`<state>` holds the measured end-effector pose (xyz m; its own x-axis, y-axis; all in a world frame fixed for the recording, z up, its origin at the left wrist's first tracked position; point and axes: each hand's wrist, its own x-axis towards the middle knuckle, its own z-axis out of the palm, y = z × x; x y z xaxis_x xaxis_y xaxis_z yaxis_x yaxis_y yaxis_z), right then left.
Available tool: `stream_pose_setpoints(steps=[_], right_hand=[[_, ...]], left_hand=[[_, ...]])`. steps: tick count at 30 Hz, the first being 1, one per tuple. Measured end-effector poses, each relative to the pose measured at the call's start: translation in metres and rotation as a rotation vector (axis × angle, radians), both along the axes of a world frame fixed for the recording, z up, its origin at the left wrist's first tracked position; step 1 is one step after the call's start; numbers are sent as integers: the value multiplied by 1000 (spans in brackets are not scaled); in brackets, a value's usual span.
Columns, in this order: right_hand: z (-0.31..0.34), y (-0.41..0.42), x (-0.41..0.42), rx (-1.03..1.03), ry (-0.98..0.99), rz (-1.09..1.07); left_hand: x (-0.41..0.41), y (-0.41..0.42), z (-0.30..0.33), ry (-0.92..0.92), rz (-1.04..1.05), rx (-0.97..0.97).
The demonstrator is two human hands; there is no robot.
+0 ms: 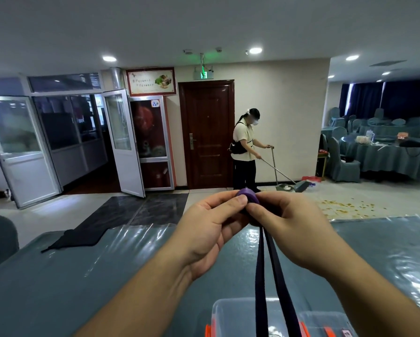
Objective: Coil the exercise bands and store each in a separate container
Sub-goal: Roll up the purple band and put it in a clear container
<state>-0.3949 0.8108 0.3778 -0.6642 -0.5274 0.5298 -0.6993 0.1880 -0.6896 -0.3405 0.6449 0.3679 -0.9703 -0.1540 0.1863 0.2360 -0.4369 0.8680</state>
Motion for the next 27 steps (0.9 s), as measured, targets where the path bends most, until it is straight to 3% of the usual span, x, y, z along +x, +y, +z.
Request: stream_pose_setpoints(steps=[5,9,11,14,16,20,22,27], right_hand=[[6,8,-7,312,78,-23],[15,12,-11,473,145,-7],[15,15,-14,326,53,38],[8,16,-12,-89,-158,118],[1,9,-9,-315,-155,123],[-3,-3,-4,-481,-150,62],[1,-1,-5,-426,-132,39],[11,10,-5,-62,-51,59]], left_hand=[[6,-22,17,-89,70,-811],[9,-29,31,-57,54,-1151],[8,-30,30,-23,63,-1065],[4,-25,20,31,14,-629],[-2,-17,14,66,-21,-340],[-10,-4,7,54,-38,-10],[-9,-4,6,28,-28,-59],[0,-24,21,5,88,-754]])
